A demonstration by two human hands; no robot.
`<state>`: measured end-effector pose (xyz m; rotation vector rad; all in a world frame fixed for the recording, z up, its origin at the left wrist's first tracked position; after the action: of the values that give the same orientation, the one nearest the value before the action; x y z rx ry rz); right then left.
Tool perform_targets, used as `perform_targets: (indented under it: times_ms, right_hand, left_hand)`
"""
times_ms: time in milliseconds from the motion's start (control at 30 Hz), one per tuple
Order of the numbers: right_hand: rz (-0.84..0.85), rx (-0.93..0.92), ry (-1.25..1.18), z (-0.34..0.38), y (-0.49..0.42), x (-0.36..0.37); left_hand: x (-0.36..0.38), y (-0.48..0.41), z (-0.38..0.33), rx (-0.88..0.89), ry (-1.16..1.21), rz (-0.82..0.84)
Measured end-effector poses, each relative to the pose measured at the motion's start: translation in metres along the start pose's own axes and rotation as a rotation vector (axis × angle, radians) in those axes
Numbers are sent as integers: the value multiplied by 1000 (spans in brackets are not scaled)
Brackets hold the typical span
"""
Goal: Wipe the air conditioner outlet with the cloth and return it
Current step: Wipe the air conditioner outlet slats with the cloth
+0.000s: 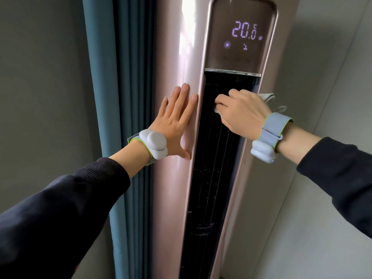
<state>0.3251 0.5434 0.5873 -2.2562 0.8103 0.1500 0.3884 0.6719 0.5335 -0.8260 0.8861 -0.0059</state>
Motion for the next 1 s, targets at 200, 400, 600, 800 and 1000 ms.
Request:
perform_targets:
  times_ms: [200, 400, 600, 800, 1000]
  right_hand:
    - [81, -23, -19, 8, 1, 9]
    - [36, -14, 1, 6, 3, 10]
    - [32, -36, 8, 10, 9, 12]
    - [-7, -21, 17, 12, 10, 12]
    - [4, -71, 17, 17, 16, 15]
  left_hand:
    - [0, 1, 0, 2, -3, -11]
    - [1, 0, 0, -1, -16, 10]
    - [1, 0, 0, 3, -24, 0]
    - [1, 0, 0, -2, -34, 8]
    - [1, 1, 0, 1, -41, -9]
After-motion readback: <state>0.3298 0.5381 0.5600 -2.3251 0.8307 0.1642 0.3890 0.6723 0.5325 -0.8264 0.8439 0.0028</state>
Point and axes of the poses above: each hand's wrist, its own y-axis away from the middle knuckle, its own x-axis out of the palm, z = x × y, the point moved 6 cm from there along -y, towards the middle knuckle, and after that the axes turned 9 degrees about x, right-handed, at the moved point
